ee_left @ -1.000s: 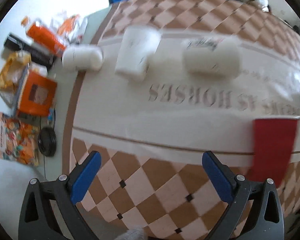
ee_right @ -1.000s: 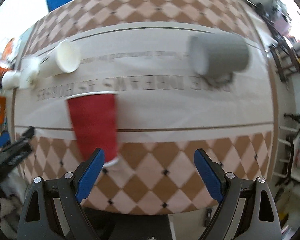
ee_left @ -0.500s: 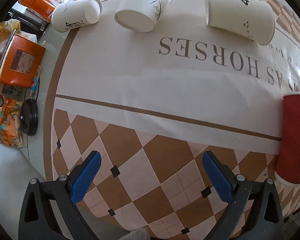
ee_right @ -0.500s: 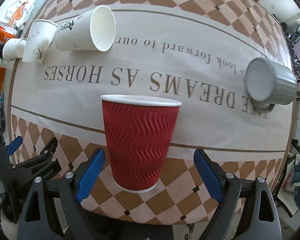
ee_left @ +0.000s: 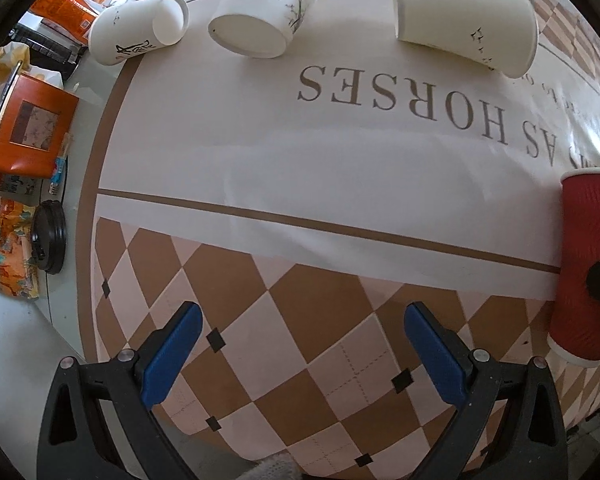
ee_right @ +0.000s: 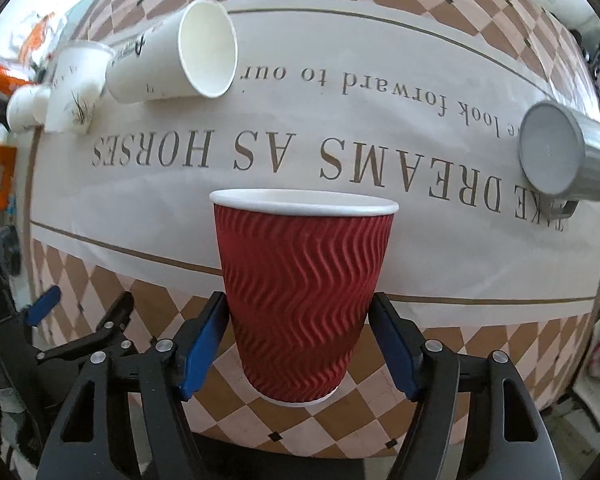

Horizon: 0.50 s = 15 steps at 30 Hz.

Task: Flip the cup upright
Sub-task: 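Close the right tool on the red cup while the left tool opens and releases it, then rotate the red cup rim-up with the right tool and lower it to the table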

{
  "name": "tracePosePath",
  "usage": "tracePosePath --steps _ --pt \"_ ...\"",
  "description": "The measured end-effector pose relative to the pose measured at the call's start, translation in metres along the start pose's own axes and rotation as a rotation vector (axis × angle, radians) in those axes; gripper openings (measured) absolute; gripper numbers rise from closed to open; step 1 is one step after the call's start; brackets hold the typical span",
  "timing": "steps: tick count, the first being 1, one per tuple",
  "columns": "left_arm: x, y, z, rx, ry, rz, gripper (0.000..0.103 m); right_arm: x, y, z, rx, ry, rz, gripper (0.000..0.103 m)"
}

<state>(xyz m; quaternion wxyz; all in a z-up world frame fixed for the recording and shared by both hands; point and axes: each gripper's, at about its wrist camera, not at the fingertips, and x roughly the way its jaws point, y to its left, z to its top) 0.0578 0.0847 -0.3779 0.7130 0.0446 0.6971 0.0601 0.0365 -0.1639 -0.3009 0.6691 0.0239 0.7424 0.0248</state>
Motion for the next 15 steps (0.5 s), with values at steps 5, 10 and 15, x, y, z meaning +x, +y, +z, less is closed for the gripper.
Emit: tracePosePath --steps 5,10,15 --pt "-0.004 -0.008 0.004 -0.024 0.005 -0.033 0.103 -0.024 -0.024 -0.010 0.056 -0.130 0.050 0.073" --pt "-0.010 -0.019 0.013 -0.033 -0.006 -0.041 0.103 -0.046 -0.038 -0.001 0.082 -0.321 0.064 0.073" --pt "-0.012 -0.029 0.029 -0.054 -0.026 -0.036 0.103 -0.054 -0.042 0.028 0.059 -0.560 0.019 0.073"
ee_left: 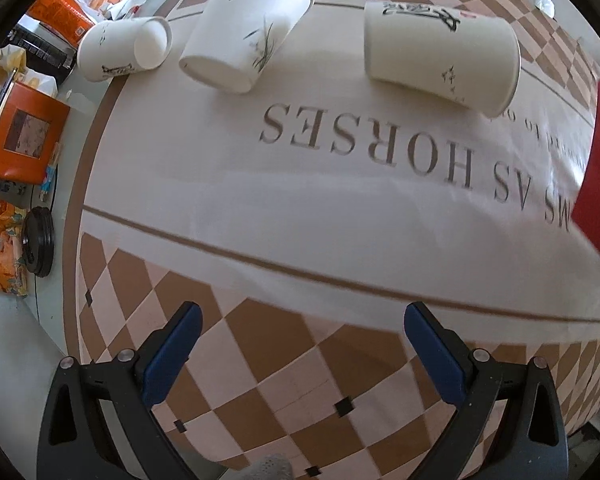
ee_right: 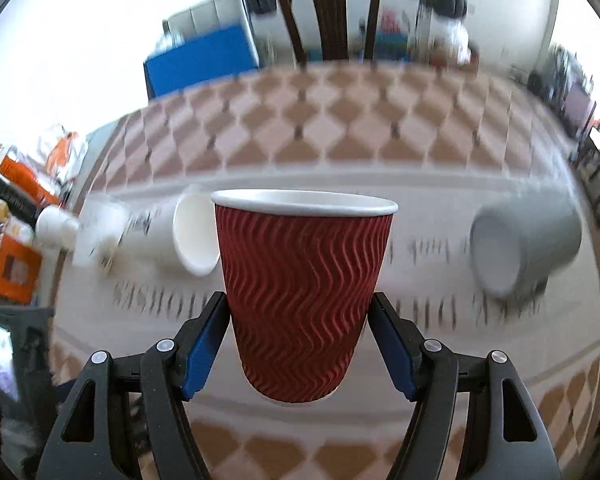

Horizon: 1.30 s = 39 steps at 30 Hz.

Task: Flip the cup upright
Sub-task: 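Rotate the red cup rim-up with the right tool and lower it to the table, then open the right tool to release the upright cup and lift away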

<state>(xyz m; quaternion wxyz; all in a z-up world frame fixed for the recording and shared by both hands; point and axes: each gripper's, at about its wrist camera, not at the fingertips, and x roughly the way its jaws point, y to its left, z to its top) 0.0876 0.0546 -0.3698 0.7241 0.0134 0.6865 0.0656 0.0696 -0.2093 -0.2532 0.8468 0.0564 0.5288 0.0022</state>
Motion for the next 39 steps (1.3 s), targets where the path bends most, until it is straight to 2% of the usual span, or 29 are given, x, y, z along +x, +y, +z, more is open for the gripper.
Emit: tracePosePath --steps 5,11,14,19,22,28,31,34,39 --pt "0.004 -0.015 0.014 -0.009 -0.008 0.015 0.103 0.009 -0.003 -0.004 -0.016 -0.170 -0.052 0.072" --pt "0.006 -0.027 0.017 -0.005 -0.013 0.035 0.103 0.017 0.000 -0.028 -0.069 -0.266 -0.080 0.072" --pt "0.007 -0.030 0.016 -0.006 -0.012 0.044 0.103 0.013 0.000 -0.044 -0.102 -0.283 -0.083 0.073" --pt "0.007 -0.032 -0.001 -0.024 -0.022 0.052 0.103 0.006 -0.002 -0.058 -0.121 -0.246 -0.079 0.074" --pt "0.002 -0.030 -0.006 -0.046 -0.040 0.044 0.103 0.006 -0.006 -0.065 -0.111 -0.191 -0.062 0.075" --pt "-0.028 -0.030 -0.015 -0.051 -0.121 0.041 0.103 -0.009 -0.015 -0.076 -0.091 -0.115 -0.064 0.091" --pt "-0.049 -0.027 -0.021 -0.028 -0.167 0.011 0.103 -0.026 -0.022 -0.083 -0.078 -0.099 -0.069 0.095" --pt "-0.074 -0.029 -0.029 0.016 -0.211 -0.005 0.103 -0.052 -0.034 -0.085 -0.038 -0.078 -0.115 0.103" --pt "-0.123 -0.023 -0.034 0.065 -0.309 -0.047 0.103 -0.105 -0.053 -0.075 0.032 -0.076 -0.204 0.103"
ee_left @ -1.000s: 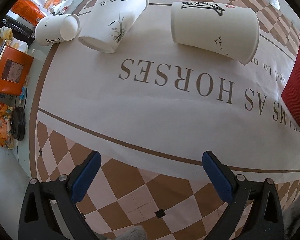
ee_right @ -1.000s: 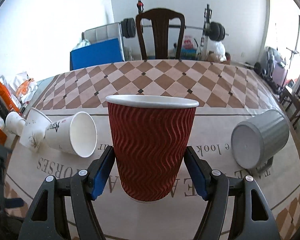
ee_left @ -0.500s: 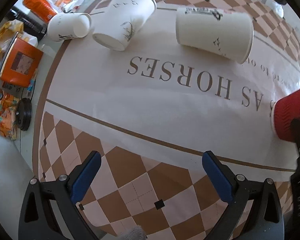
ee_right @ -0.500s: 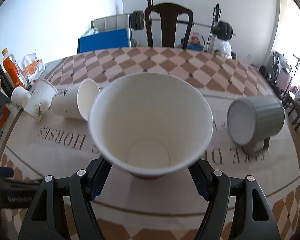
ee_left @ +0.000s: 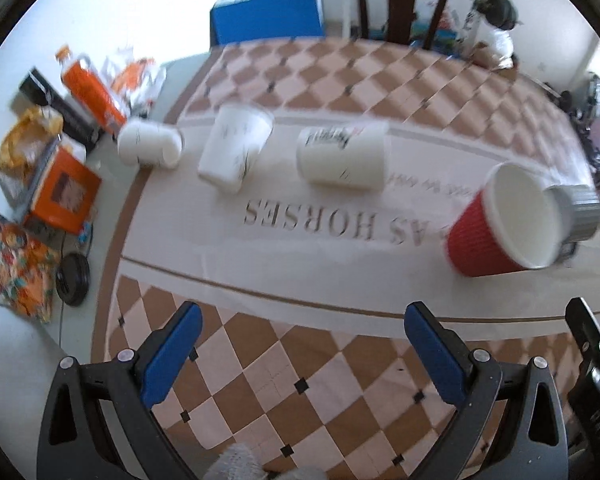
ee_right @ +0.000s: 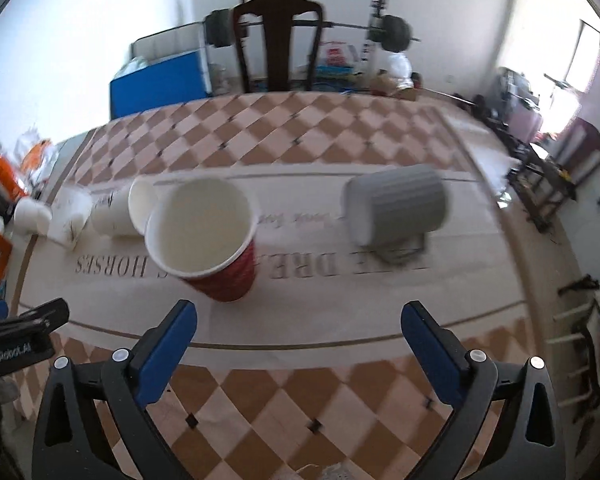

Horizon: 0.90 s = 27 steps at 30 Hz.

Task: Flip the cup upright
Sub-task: 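Open the right tool to release the upright cup and lift away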

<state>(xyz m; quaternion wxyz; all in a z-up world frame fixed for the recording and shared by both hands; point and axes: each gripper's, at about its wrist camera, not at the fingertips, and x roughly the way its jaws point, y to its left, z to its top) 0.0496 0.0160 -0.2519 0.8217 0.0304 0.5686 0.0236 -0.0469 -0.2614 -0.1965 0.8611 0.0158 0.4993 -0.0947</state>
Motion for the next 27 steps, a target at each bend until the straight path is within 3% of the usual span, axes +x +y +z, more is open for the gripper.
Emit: tracePosePath --steps 9,15,27 --pt "-0.105 0.003 0.009 0.078 -0.139 -0.097 0.103 -0.110 -0.014 0.032 0.057 -0.018 -0.052 0.103" --pt "-0.172 0.017 0.004 0.102 -0.197 -0.098 0.103 -0.182 -0.015 0.037 0.090 -0.036 -0.050 0.103" --pt "-0.232 0.026 -0.007 0.066 -0.194 -0.112 0.103 -0.270 -0.025 0.042 0.080 -0.063 -0.005 0.103"
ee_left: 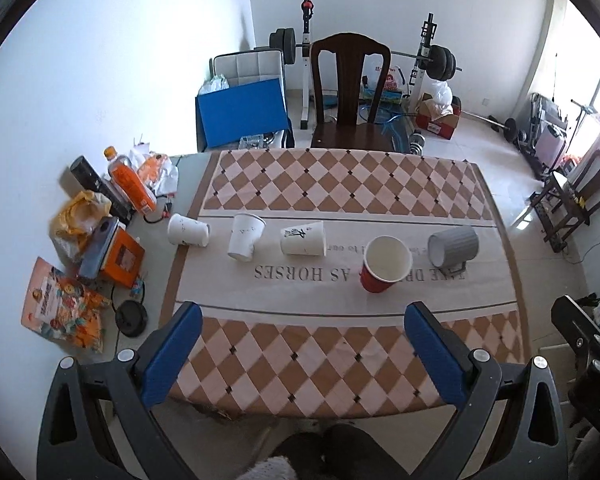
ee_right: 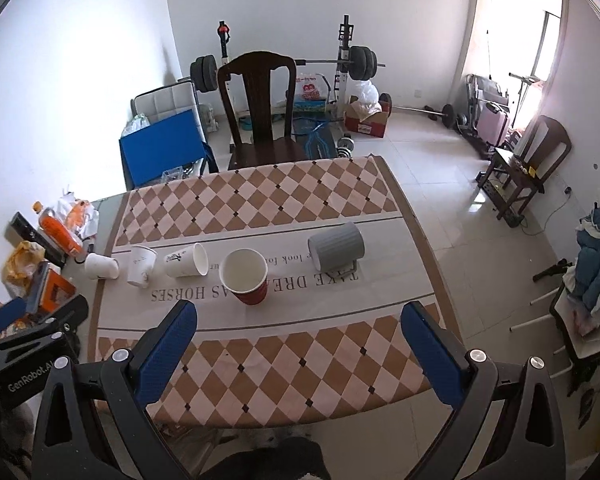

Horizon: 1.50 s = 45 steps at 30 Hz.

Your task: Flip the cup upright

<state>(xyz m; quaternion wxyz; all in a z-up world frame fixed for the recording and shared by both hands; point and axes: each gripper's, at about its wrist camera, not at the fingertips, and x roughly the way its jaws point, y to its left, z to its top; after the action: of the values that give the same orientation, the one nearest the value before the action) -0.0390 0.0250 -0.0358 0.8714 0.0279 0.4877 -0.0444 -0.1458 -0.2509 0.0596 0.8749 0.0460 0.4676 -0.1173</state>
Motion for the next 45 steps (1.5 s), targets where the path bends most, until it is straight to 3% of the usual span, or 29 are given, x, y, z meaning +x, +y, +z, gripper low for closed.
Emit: tracePosePath --steps 9,45 --pt "-0.019 -0.005 -0.002 -0.010 -0.011 0.028 0.103 -0.019 -0.005 0.009 -0.027 -0.015 0.020 0.103" --pt "-0.028 -0.010 -0.013 -0.020 0.008 0.066 0.103 -0.011 -0.014 0.003 -0.068 0.034 0.042 0.103"
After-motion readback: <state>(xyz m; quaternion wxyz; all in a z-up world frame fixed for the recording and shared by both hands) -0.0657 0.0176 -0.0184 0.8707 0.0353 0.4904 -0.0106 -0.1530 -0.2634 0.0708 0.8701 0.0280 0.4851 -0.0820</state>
